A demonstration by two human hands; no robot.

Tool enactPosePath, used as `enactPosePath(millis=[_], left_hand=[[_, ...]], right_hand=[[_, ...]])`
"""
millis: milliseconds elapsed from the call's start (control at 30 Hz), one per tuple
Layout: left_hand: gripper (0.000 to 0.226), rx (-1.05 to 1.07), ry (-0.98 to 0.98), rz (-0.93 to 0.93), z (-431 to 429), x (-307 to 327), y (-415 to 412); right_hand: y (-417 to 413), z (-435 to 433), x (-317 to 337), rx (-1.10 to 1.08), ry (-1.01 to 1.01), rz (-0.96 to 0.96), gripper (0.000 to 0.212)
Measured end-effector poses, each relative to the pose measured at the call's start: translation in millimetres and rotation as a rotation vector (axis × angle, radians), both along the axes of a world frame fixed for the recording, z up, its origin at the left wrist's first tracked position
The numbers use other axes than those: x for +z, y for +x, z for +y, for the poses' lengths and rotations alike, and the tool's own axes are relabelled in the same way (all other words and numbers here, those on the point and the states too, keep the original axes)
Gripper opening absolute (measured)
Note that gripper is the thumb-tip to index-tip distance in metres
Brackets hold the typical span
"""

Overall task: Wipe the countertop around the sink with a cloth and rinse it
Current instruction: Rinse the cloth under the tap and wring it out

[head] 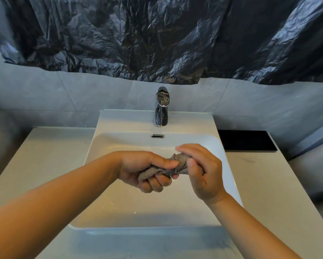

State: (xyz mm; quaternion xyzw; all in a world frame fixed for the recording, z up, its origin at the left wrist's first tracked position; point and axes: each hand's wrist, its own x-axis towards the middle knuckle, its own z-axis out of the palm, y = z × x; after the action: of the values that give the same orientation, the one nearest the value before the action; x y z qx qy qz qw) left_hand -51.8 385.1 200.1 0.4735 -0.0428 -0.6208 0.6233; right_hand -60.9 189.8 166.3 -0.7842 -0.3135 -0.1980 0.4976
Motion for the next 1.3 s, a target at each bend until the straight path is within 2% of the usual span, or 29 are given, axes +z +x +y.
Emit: enactPosePath(millis=[100, 300, 467, 567, 700, 800, 867, 967, 1067, 1133, 1200, 1267, 1300], left_hand=[[0.032, -0.058, 0.101, -0.081, -0.5, 8.0, -0.8], [0.028, -0.033, 0.364, -0.421, -13.7, 26.9, -10.1], [0.042, -0.027, 0.588, -0.755, -26.7, 22.0, -11.4], [0.054, -0.076, 0.725, -0.911, -30.0, 14.3, -10.0], [0.040, -0.178, 0.895, -1.237, -31.6, 7.5, -5.4], [0.043, -0.286, 1.002, -1.531, -26.4, -2.4, -1.6], [0.045, -0.317, 1.023, -1.632, -22.2, -8.6, 0.6], [0.043, -0.324, 1.020, -1.686, -19.3, -11.7, 3.4], [0.043, -0.302, 1.031, -1.630, -19.6, -13.3, 6.9], [0.040, -0.225, 0.988, -1.494, -20.6, -12.0, 6.9], [0.038, -0.049, 0.888, -1.317, -20.4, -9.4, 4.1], [0.038, 0.185, 0.750, -1.153, -18.1, -7.4, -0.3], [0.036, 0.284, 0.679, -1.086, -16.4, -6.3, -2.5]], right_hand=[[3.4, 5.2, 0.1, -0.025, 0.010, 0.012, 0.039], [22.5, -0.7, 0.9, -0.051, -0.050, 0.135, 0.053], [30.4, -5.0, -2.6, -0.041, -0.145, 0.314, 0.075], [29.0, -2.1, -7.4, -0.042, -0.150, 0.490, 0.067], [30.8, 3.5, -8.3, -0.016, -0.042, 0.831, 0.053], [32.0, 8.6, -7.8, -0.039, -0.049, 1.088, 0.043], [32.8, 10.8, -8.5, -0.072, -0.073, 1.212, 0.036], [33.2, 13.0, -8.5, -0.108, -0.050, 1.309, 0.035], [34.0, 14.8, -7.5, -0.109, -0.054, 1.279, 0.040], [35.8, 13.1, -6.7, -0.128, -0.111, 1.117, 0.044], [37.0, 9.6, -3.4, -0.118, -0.148, 0.937, 0.040], [36.0, 4.1, 2.6, -0.118, -0.103, 0.890, 0.031], [34.3, 1.1, 5.3, -0.111, -0.062, 0.896, 0.032]])
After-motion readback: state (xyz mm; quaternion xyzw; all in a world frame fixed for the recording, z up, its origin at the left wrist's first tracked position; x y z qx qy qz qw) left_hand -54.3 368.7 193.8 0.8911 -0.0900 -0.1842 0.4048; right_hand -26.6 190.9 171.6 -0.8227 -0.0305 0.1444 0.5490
